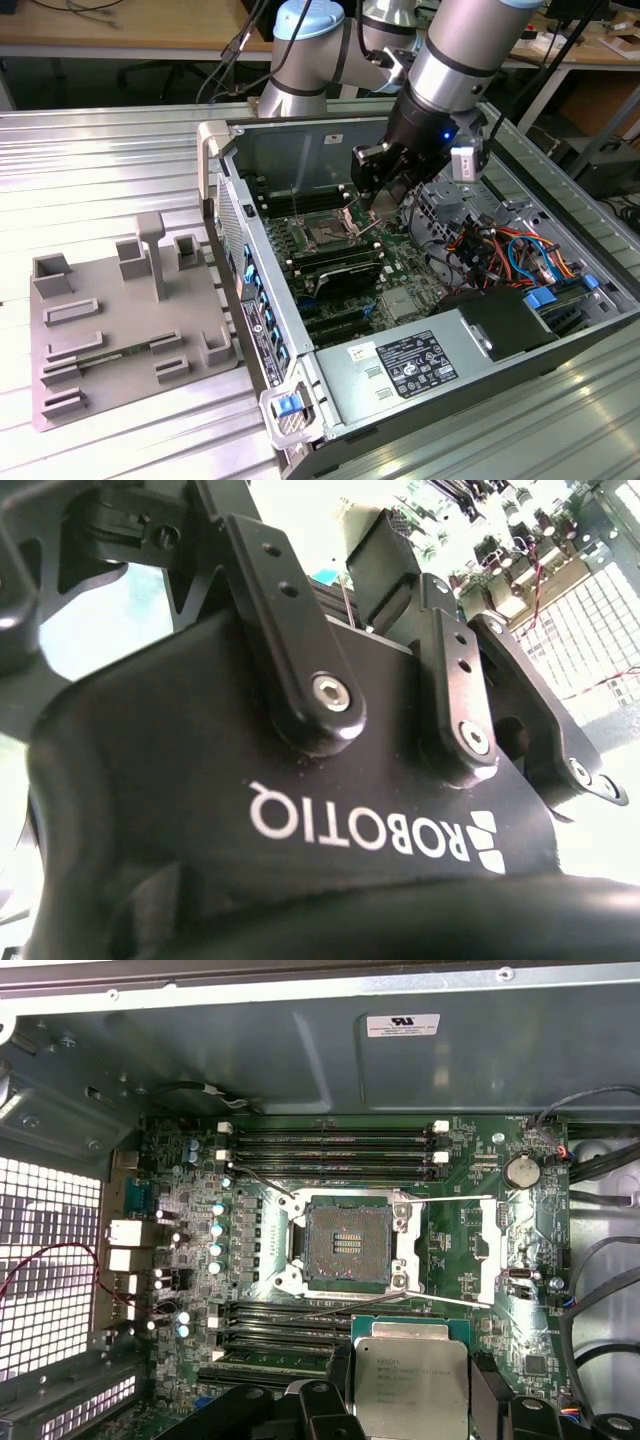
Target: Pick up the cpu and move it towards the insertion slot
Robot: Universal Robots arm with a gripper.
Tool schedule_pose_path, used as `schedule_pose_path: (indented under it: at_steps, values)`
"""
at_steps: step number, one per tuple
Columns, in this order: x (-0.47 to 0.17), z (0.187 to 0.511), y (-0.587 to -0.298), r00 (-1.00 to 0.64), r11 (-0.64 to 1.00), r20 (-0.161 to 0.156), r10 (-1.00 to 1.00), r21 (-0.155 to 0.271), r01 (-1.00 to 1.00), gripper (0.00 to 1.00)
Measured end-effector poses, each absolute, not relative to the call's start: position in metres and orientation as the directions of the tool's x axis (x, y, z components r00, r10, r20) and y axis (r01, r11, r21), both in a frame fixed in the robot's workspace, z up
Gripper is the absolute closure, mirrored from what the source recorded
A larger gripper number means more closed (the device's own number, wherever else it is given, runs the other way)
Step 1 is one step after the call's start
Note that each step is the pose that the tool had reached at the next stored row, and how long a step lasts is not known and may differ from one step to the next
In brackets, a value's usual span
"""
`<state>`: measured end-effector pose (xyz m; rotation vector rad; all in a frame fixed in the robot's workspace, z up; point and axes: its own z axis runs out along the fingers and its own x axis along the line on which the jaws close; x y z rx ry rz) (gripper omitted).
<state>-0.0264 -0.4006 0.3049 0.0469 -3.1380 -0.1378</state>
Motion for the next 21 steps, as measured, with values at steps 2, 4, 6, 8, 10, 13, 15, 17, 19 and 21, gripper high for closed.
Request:
schedule_pose_path:
  at_steps: [2,4,6,8,10,13,15,17,19,21]
  values:
    - [-0.0263,0.3043,-0.4006,-1.0,0.996,-0.001,-0.03,0.088,-0.03,0.45]
    - [-0.0263,0.3037,-0.4006,-1.0,0.996,-0.001,-0.03,0.088,-0.03,0.45]
    - [-0.0263,0.3033,-0.4006,-1.0,0.996,-0.001,-0.03,0.088,-0.03,0.45]
    - [-0.0263,0.3027,-0.4006,-1.0,0.996,-0.001,-0.03,0.088,-0.03,0.45]
    - [-0.0262,0.3023,-0.4006,-1.0,0.996,-0.001,-0.03,0.088,-0.03,0.45]
    - [-0.0262,0.3016,-0.4006,-1.0,0.996,-0.001,-0.03,0.088,-0.03,0.45]
    - [-0.0262,0.3013,-0.4006,-1.0,0.996,-0.001,-0.03,0.088,-0.03,0.45]
    - [-0.0262,0.3006,-0.4006,-1.0,0.996,-0.001,-0.03,0.088,-0.03,0.45]
    - [-0.0262,0.3002,-0.4006,-1.0,0.996,-0.001,-0.03,0.088,-0.03,0.45]
    - [-0.0262,0.2996,-0.4006,-1.0,0.996,-0.001,-0.03,0.088,-0.03,0.45]
